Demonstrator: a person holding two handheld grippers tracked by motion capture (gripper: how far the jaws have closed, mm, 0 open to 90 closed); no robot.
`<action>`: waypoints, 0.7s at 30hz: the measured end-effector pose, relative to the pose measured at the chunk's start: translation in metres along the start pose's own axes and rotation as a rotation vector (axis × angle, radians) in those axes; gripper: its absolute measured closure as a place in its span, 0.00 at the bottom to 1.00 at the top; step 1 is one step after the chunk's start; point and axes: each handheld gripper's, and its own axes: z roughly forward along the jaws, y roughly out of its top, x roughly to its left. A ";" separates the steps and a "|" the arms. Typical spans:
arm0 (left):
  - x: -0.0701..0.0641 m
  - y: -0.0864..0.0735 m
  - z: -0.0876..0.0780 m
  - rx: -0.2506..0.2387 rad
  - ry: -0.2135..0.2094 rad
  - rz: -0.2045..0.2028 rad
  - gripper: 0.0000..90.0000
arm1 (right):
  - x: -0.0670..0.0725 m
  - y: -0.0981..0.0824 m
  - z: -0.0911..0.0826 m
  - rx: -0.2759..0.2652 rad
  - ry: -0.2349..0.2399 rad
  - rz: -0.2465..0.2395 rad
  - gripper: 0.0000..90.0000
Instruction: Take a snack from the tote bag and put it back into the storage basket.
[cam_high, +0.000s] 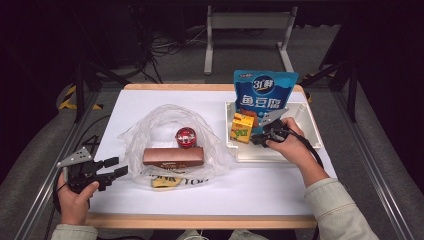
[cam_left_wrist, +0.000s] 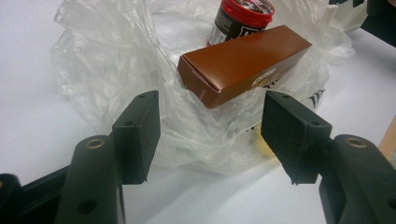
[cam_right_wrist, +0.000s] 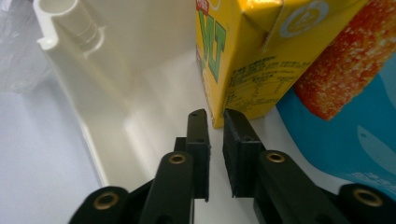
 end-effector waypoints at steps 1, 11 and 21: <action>0.000 0.000 0.000 0.000 0.001 0.004 0.43 | 0.000 0.000 0.002 -0.009 -0.007 0.007 0.85; -0.001 0.000 0.002 0.008 0.000 0.005 0.44 | 0.000 -0.001 0.014 0.007 -0.055 0.032 0.84; -0.001 0.001 0.002 0.007 -0.002 0.005 0.44 | -0.004 0.001 0.018 0.017 -0.081 0.015 0.87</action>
